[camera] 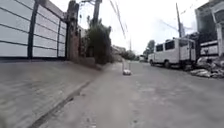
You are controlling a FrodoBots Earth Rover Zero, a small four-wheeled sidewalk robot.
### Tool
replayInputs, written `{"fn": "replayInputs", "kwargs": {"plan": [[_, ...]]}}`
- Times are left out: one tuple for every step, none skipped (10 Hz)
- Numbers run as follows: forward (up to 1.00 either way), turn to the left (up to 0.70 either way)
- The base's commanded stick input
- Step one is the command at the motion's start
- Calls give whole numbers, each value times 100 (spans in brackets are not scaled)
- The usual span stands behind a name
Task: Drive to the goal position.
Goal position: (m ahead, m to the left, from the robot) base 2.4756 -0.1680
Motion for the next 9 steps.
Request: {"fn": "replayInputs", "kwargs": {"plan": [[100,-2],[100,-5],[100,-27],[100,-39],[100,-37],[100,-35],[100,-31],[100,-9],[100,-34]]}}
